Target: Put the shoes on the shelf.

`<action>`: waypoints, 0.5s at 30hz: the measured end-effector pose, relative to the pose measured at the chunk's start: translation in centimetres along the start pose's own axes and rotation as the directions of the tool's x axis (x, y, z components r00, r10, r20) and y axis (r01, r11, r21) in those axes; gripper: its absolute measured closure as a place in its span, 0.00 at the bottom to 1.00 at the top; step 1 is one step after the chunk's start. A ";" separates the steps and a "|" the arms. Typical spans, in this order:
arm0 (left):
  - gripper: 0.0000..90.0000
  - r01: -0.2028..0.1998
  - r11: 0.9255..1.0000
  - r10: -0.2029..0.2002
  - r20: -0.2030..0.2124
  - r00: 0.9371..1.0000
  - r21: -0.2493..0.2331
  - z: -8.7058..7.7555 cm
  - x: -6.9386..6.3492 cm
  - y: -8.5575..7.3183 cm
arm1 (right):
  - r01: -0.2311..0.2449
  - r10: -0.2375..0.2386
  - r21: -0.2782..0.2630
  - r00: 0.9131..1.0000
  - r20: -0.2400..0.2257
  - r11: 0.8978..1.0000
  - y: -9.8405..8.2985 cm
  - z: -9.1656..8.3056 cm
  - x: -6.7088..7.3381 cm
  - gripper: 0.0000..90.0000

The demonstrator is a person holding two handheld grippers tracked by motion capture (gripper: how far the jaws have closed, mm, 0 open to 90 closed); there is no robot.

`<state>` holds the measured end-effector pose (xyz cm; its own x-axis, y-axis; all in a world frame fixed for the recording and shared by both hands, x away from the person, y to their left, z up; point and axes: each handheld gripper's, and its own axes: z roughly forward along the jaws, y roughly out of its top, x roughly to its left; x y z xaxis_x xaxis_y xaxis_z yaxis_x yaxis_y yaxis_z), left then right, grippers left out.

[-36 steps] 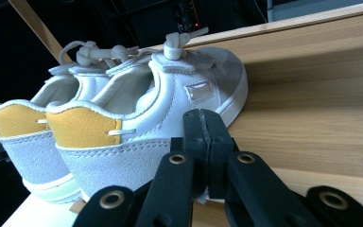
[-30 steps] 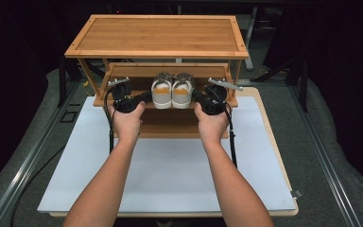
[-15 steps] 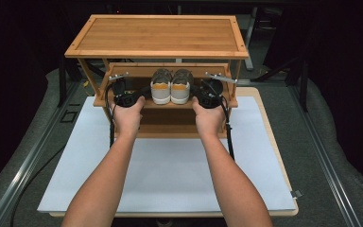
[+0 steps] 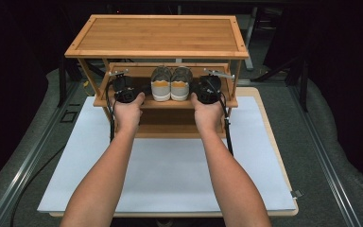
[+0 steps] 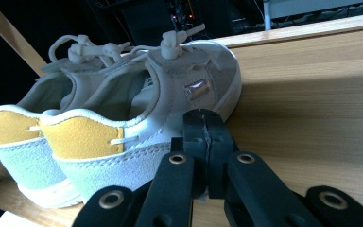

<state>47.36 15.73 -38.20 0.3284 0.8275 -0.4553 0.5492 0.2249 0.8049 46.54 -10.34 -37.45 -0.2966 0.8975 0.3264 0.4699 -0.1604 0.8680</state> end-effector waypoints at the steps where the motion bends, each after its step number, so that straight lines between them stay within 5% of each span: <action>1: 1.00 -0.008 1.000 0.008 0.004 1.000 0.005 0.0 0.1 0.0 | 0.003 -0.003 0.004 1.000 0.003 1.000 0.0 0.0 -0.1 1.00; 15: 1.00 0.009 1.000 -0.010 0.007 1.000 0.013 0.4 0.4 0.3 | -0.024 0.024 0.008 1.000 0.012 1.000 0.1 0.6 -0.3 1.00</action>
<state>47.96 15.89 -38.27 0.3282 0.8219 -0.4655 0.5625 0.2259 0.7954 47.16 -10.42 -37.64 -0.2751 0.8984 0.3424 0.4833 -0.1787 0.8570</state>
